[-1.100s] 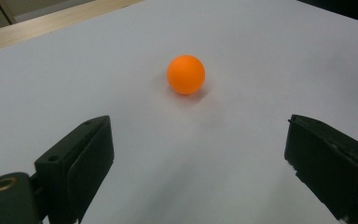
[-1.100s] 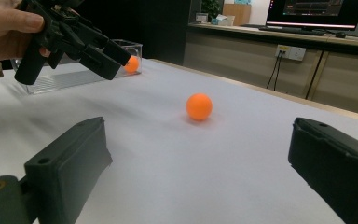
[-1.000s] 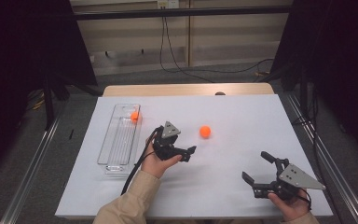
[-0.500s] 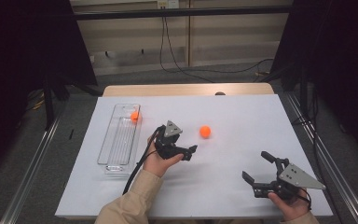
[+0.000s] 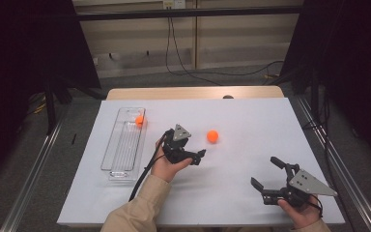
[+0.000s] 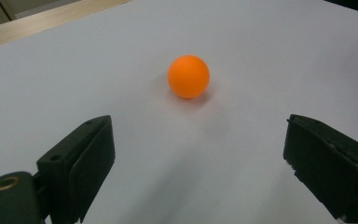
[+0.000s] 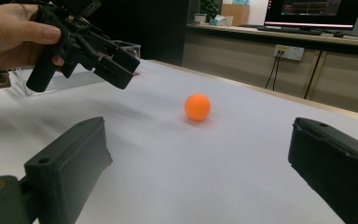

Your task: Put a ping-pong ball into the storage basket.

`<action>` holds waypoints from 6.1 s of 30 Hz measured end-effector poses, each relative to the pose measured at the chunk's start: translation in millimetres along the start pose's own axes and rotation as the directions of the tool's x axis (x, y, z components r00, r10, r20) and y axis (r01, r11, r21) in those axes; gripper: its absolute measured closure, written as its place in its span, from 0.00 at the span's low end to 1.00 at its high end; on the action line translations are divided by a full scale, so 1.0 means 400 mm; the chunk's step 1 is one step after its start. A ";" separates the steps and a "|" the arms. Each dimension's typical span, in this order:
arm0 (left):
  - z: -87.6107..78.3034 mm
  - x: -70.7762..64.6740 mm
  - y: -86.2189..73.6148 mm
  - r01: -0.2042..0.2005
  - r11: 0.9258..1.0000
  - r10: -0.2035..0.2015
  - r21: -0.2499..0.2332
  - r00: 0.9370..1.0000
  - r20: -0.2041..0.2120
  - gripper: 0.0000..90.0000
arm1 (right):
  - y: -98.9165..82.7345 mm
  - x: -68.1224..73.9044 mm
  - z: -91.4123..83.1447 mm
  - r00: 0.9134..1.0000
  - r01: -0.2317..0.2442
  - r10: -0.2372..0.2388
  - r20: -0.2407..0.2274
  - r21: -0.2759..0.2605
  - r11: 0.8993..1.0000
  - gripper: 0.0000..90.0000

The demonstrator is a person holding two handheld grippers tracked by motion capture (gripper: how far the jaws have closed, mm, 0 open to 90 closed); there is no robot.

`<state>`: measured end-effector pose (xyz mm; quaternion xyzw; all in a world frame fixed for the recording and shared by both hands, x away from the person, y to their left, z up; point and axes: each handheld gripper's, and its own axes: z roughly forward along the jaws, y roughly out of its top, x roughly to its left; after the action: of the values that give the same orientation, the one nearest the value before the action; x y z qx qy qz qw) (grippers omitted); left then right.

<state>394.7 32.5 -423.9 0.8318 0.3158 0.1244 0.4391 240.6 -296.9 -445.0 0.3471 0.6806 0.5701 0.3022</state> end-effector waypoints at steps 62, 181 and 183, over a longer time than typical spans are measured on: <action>0.108 -0.018 0.028 -0.007 0.999 0.007 0.032 1.000 0.009 0.10 | -0.001 -0.002 -0.002 1.000 -0.019 0.019 0.009 -0.007 1.000 0.03; 0.221 -0.002 0.049 0.022 0.999 -0.021 0.040 1.000 -0.018 0.31 | -0.002 -0.005 -0.001 0.999 -0.032 0.032 0.008 -0.005 0.999 0.04; 0.225 -0.005 0.051 0.017 0.999 -0.016 0.042 1.000 -0.019 0.32 | -0.001 -0.005 -0.001 0.999 -0.032 0.032 0.008 -0.006 0.999 0.04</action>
<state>445.3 -35.8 -459.8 0.8372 0.3294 0.1217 0.4193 241.3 -298.7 -445.4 0.3590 0.6721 0.5755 0.2969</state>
